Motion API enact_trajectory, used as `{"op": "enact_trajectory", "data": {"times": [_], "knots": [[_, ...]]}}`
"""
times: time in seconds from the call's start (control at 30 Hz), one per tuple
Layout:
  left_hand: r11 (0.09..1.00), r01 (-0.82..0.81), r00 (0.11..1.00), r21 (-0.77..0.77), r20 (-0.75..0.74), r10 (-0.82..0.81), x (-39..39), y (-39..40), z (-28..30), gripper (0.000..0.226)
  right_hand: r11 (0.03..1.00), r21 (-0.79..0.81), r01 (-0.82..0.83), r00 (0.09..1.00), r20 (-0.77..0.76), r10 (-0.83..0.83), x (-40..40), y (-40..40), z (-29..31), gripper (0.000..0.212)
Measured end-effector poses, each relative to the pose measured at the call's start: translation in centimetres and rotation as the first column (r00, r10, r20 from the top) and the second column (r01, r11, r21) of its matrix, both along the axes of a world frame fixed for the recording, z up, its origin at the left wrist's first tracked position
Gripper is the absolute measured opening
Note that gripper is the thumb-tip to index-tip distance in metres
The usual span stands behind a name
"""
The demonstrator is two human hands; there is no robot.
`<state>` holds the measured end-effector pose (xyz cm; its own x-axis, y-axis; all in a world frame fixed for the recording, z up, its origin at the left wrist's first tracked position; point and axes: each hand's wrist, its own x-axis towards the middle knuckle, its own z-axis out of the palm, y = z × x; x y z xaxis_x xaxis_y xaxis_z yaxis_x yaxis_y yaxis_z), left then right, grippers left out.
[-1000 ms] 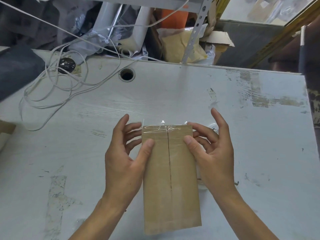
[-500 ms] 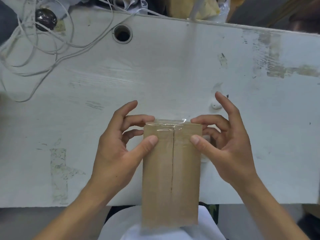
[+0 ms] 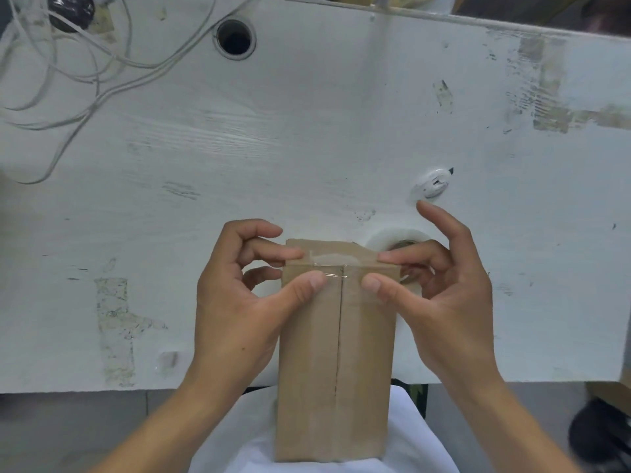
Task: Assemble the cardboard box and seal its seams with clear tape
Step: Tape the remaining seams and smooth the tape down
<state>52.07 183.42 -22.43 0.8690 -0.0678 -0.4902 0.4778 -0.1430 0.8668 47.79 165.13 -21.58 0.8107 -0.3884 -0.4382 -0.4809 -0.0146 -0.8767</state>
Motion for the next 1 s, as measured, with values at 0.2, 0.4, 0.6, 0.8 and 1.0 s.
{"op": "enact_trajectory", "data": {"times": [0.2,0.4,0.6,0.8,1.0], "knots": [[0.996,-0.078,0.996,0.029,-0.029,0.079,-0.1,-0.7,0.2,0.048,0.991,0.086,0.102,0.995,0.010,-0.103,0.0,0.8,0.1,0.072],[0.991,-0.127,0.991,0.040,-0.035,0.128,-0.2,-1.4,0.4,0.037,0.958,0.247,0.147,0.989,-0.020,-0.146,0.0,0.9,-0.1,0.067],[0.987,-0.154,0.981,0.049,-0.109,0.158,0.2,-1.5,-0.2,0.023,0.949,0.278,0.150,0.988,-0.014,-0.152,-0.2,1.1,-0.3,0.052],[0.992,-0.121,0.959,-0.033,-0.260,0.108,1.2,-0.8,0.0,0.020,0.941,0.276,0.197,0.980,-0.079,-0.182,-0.3,0.7,-1.0,0.033],[0.995,-0.093,0.962,-0.035,-0.261,0.081,1.5,-0.4,0.3,0.009,0.963,0.252,0.098,0.993,-0.082,-0.079,0.4,0.0,-0.5,0.045]]}}
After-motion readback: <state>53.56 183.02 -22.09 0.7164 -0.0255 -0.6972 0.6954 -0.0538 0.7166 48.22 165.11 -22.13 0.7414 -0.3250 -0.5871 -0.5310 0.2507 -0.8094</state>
